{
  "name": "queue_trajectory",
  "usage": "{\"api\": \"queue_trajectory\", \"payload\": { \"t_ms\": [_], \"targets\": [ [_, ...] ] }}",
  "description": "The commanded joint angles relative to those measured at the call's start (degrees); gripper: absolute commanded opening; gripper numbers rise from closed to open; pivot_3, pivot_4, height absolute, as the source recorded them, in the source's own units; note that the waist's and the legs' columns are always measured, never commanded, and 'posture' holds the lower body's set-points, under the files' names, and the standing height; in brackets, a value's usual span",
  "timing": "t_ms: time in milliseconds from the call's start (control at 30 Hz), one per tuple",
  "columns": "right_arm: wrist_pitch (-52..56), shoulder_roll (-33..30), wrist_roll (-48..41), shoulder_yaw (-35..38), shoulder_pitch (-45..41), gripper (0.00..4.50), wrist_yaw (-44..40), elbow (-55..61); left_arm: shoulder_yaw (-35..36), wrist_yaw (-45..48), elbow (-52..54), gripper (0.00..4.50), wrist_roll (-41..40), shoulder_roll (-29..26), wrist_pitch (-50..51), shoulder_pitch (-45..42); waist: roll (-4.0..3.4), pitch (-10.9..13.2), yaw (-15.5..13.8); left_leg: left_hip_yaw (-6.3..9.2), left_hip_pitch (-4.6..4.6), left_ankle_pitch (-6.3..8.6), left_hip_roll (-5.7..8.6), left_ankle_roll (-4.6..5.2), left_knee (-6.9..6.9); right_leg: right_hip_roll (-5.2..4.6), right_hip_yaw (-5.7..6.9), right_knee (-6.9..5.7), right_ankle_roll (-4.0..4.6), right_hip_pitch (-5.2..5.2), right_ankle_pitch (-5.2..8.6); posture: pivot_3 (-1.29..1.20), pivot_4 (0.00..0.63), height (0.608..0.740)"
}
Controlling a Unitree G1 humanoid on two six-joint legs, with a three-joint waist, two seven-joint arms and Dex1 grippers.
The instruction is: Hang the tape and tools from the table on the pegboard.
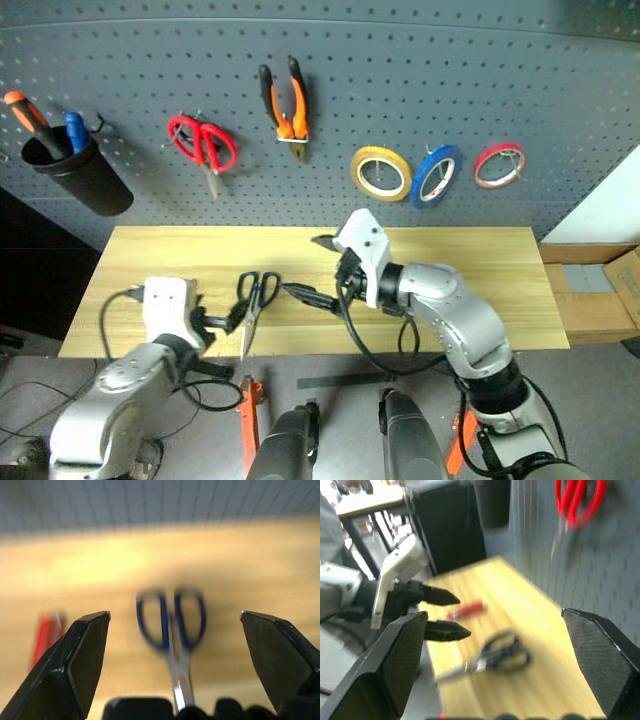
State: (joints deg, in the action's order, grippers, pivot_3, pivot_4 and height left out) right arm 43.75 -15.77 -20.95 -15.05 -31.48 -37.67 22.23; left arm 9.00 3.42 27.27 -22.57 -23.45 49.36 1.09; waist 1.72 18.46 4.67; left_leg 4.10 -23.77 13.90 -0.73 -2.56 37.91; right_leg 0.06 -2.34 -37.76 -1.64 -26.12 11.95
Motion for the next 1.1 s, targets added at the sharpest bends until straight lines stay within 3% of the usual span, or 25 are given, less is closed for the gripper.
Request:
{"api": "queue_trajectory", "payload": {
  "t_ms": [33,400,767,867,1100],
  "targets": [
    [1.97,-0.05,-0.9,0.28,-1.5,4.46,1.12,2.64,-0.91,-1.82,-2.13,4.5,1.58,0.64,5.56,-2.62,0.03,0.04,0.37,-0.01,0.0,0.0,-0.01,0.0,-0.02,0.02,0.0,0.0,0.0,-0.02,0.0,-0.14,0.347,0.74],
    [9.09,-0.82,-3.31,1.19,-2.94,4.46,2.95,5.31,0.94,-1.38,-15.18,4.5,4.05,1.12,9.94,-8.39,0.1,0.31,0.9,-0.11,-0.04,0.04,-0.05,-0.05,-0.11,0.05,-0.1,0.1,0.02,-0.08,0.02,-0.18,0.36,0.74],
    [10.38,-1.97,-4.31,0.79,-3.34,4.46,3.23,6.69,-1.69,0.5,-33.72,4.5,8.56,3.57,3.22,-19.46,0.1,0.54,0.84,-0.15,-0.04,0.04,-0.01,-0.05,-0.1,0.02,-0.11,0.16,-0.04,-0.06,-0.02,-0.19,0.358,0.74],
    [10.4,-2.03,-4.36,0.76,-3.27,4.5,3.27,6.67,-1.76,1.41,-35.55,3.9,8.94,3.71,1.97,-20.38,0.1,0.54,1.08,-0.16,-0.04,0.04,-0.02,-0.05,-0.11,0.02,-0.12,0.15,-0.05,-0.06,-0.02,-0.2,0.356,0.74],
    [10.38,-2.77,-4.38,1.31,-3.39,4.5,3.24,6.42,-0.76,4.17,-29.99,1.51,8.6,3.0,-0.62,-16.01,0.1,0.54,1.87,-0.18,-0.02,0.04,-0.03,-0.05,-0.11,0.0,-0.14,0.15,-0.06,-0.06,-0.03,-0.21,0.348,0.74]
  ]
}}
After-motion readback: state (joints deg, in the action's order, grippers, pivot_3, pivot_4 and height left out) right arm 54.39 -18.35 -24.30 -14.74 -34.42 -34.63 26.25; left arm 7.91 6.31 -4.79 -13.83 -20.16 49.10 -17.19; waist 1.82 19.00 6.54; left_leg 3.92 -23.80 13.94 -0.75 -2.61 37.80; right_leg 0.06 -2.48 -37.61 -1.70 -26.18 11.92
